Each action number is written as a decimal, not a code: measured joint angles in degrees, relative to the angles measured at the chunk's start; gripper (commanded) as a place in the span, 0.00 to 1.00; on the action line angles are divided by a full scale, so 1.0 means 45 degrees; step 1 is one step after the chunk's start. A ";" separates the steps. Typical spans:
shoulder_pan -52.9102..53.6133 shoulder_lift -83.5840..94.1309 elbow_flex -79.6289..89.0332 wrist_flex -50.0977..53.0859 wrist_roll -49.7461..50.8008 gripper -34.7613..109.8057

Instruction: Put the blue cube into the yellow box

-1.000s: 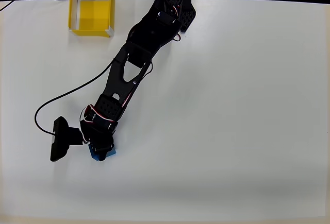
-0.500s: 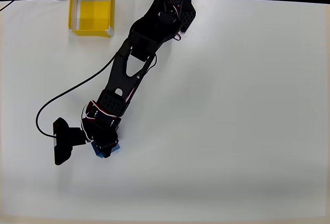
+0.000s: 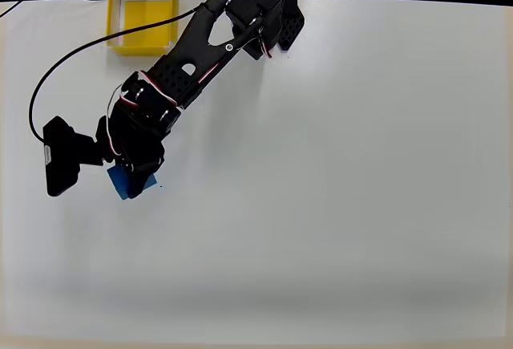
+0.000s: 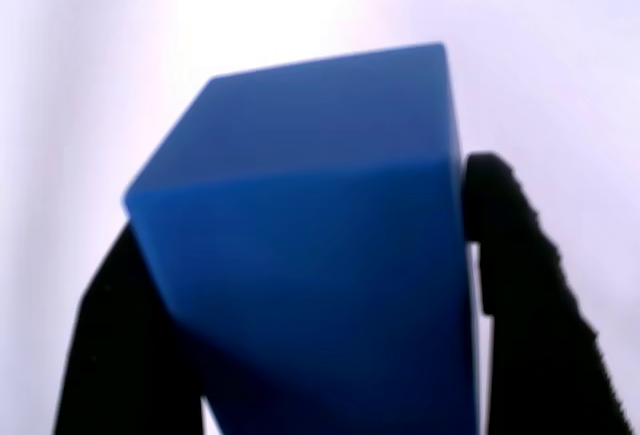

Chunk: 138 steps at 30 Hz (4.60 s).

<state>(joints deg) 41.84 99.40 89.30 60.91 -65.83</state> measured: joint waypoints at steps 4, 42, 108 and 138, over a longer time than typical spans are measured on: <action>0.1992 0.1582 0.1543 0.0215 -0.0508 0.37; 1.0723 0.6035 0.9707 -0.0820 -0.4277 0.36; -0.5723 1.6289 1.5781 0.0078 -0.7441 0.24; -0.9277 2.0176 1.9863 0.3555 -0.5254 0.24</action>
<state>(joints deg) 0.09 190.20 178.68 76.90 -89.47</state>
